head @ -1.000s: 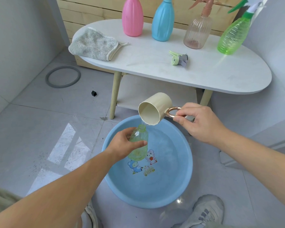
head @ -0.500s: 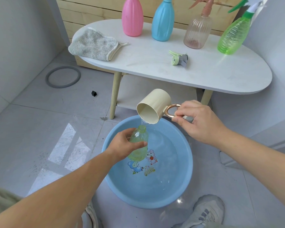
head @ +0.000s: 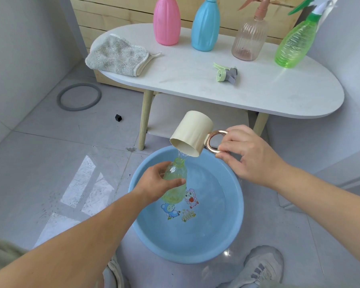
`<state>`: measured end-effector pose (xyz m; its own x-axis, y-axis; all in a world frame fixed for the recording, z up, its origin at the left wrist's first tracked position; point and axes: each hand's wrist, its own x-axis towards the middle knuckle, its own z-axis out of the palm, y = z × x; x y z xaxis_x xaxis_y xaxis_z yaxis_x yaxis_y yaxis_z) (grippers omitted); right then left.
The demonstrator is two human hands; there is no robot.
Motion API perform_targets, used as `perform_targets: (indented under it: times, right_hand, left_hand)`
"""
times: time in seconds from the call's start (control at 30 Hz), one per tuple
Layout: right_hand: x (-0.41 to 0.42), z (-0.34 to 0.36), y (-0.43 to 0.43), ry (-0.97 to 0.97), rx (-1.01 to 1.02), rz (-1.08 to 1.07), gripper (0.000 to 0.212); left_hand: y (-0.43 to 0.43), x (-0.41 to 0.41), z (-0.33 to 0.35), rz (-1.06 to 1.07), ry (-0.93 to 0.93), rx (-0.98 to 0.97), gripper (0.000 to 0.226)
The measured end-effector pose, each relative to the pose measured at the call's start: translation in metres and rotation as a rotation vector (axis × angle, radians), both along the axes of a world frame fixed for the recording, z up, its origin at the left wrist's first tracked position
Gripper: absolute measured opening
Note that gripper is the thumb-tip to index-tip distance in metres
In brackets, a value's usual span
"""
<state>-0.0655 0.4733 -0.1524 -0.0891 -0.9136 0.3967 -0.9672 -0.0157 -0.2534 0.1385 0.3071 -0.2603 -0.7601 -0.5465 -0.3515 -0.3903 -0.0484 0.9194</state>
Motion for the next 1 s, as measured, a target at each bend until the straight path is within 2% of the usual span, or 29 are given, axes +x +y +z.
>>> perform_targets:
  times: [0.2, 0.3, 0.37, 0.5, 0.57, 0.7, 0.83, 1.0]
  right_hand:
    - [0.000, -0.007, 0.000, 0.108, -0.033, 0.050, 0.018]
    - [0.001, -0.012, -0.002, 0.078, -0.027, 0.042, 0.020]
    - [0.003, -0.017, -0.004, -0.044, 0.016, -0.045, 0.022]
    - [0.005, -0.034, -0.011, -0.470, 0.178, -0.359, 0.017]
    - [0.000, -0.052, -0.011, -0.598, 0.264, -0.444, 0.020]
    - [-0.009, -0.095, -0.010, -0.606, 0.394, -0.514, 0.025]
    - [-0.008, -0.137, -0.011, -0.595, 0.495, -0.502, 0.023]
    - [-0.011, -0.171, -0.017, -0.500, 0.579, -0.390, 0.024]
  left_hand:
    - [0.000, 0.000, -0.002, 0.011, -0.017, 0.001, 0.053]
    - [0.000, -0.001, -0.003, 0.010, -0.019, -0.002, 0.054]
    - [-0.001, 0.000, -0.005, 0.009, -0.021, -0.007, 0.058]
    - [-0.003, 0.002, -0.013, 0.001, -0.027, -0.011, 0.060]
    - [-0.002, 0.003, -0.017, -0.009, -0.036, -0.003, 0.063]
    - [-0.002, 0.005, -0.025, -0.018, -0.054, 0.013, 0.061]
    - [-0.004, 0.006, -0.034, -0.037, -0.093, -0.011, 0.069]
    - [-0.003, 0.006, -0.040, -0.040, -0.121, -0.022, 0.051]
